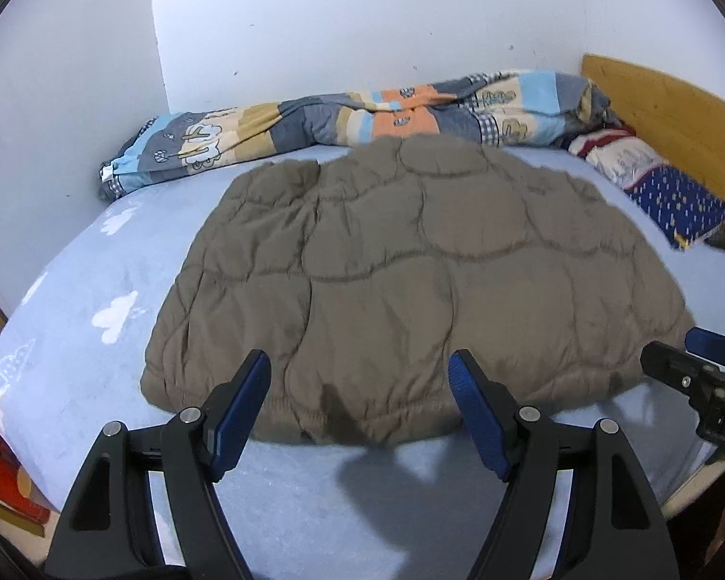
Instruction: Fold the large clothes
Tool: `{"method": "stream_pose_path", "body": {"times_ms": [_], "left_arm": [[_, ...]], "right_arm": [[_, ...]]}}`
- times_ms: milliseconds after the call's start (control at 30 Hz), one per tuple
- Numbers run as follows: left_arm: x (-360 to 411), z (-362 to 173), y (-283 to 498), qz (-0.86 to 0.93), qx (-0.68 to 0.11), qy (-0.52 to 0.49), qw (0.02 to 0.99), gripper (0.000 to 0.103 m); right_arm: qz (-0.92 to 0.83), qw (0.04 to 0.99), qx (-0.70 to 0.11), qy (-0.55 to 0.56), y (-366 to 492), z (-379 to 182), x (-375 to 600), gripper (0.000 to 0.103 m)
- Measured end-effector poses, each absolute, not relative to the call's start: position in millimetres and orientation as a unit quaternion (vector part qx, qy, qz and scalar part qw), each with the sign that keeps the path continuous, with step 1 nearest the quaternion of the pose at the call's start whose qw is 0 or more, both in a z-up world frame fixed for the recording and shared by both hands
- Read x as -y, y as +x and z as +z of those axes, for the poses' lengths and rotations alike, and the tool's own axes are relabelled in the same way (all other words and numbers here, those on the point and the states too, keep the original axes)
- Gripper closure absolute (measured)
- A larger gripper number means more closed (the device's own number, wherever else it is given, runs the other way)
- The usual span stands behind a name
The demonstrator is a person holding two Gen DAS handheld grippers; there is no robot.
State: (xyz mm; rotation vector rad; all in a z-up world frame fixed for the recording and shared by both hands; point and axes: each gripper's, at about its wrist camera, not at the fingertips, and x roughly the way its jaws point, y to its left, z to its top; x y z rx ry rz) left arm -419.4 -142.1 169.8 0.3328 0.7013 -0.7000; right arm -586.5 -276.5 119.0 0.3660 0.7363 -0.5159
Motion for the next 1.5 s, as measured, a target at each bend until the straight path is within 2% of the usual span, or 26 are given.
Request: {"method": "stream_pose_path", "body": {"times_ms": [167, 400, 767, 1167, 1500], "left_arm": [[143.1, 166.7, -409.1, -0.336, -0.345, 0.141, 0.865, 0.028], [153.9, 124.7, -392.0, -0.325, -0.390, 0.143, 0.849, 0.028], [157.4, 115.0, -395.8, -0.320, -0.383, 0.150, 0.853, 0.024], [138.6, 179.2, -428.6, -0.364, -0.339, 0.128, 0.858, 0.024], [91.6, 273.3, -463.6, -0.345, -0.277, 0.094, 0.892, 0.024]], "right_arm": [[-0.246, 0.886, -0.343, 0.189, -571.6, 127.2, 285.4, 0.021], [-0.242, 0.861, -0.398, 0.203, -542.6, 79.2, 293.2, 0.021], [-0.248, 0.858, -0.411, 0.182, -531.1, 57.7, 296.0, 0.018], [-0.244, 0.868, -0.385, 0.198, -546.6, 105.6, 281.0, 0.017], [-0.250, 0.908, -0.300, 0.150, -605.2, 205.7, 232.8, 0.017]]}}
